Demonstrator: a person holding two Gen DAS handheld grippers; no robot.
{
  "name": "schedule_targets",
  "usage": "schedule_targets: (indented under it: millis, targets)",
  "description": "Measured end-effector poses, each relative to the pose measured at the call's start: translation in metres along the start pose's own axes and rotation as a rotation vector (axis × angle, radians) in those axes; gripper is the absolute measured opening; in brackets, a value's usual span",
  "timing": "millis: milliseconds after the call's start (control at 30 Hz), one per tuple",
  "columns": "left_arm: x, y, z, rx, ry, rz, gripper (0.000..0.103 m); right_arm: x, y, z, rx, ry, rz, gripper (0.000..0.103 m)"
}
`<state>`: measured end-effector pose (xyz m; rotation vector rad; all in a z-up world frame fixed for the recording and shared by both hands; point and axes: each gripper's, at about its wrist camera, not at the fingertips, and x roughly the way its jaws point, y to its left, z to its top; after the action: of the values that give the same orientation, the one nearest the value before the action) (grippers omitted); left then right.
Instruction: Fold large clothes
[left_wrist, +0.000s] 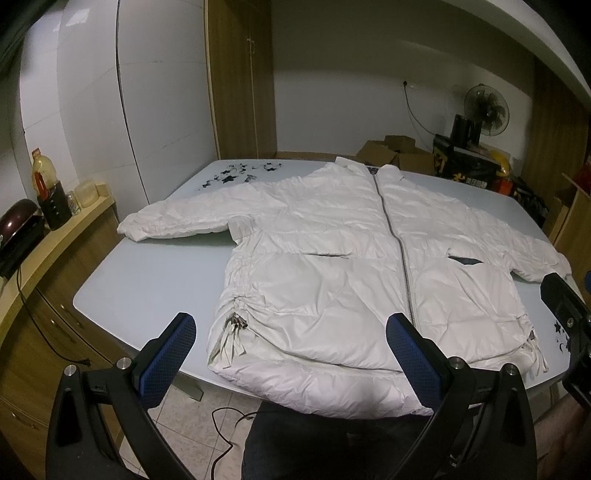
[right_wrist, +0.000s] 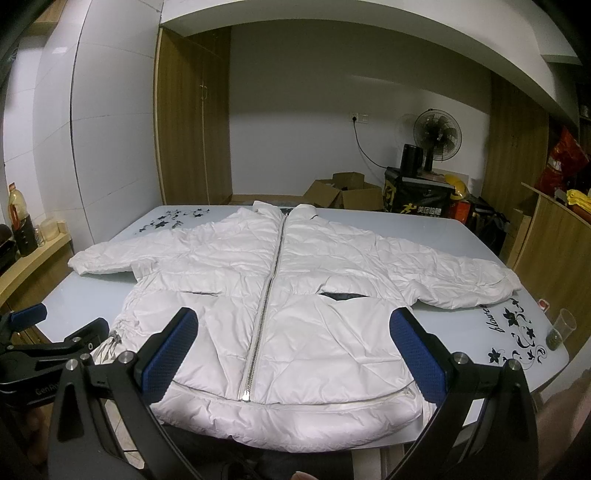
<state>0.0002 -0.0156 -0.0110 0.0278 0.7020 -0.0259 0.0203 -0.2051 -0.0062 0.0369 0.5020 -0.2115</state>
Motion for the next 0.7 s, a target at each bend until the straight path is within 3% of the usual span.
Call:
schedule_targets:
  millis: [700]
  targets:
    - [0.0020, 0.0011, 0.0005, -0.001, 0.011, 0.001, 0.103, -0.0008, 0.0021, -0.0051, -0.007, 0.005, -0.001, 0.103]
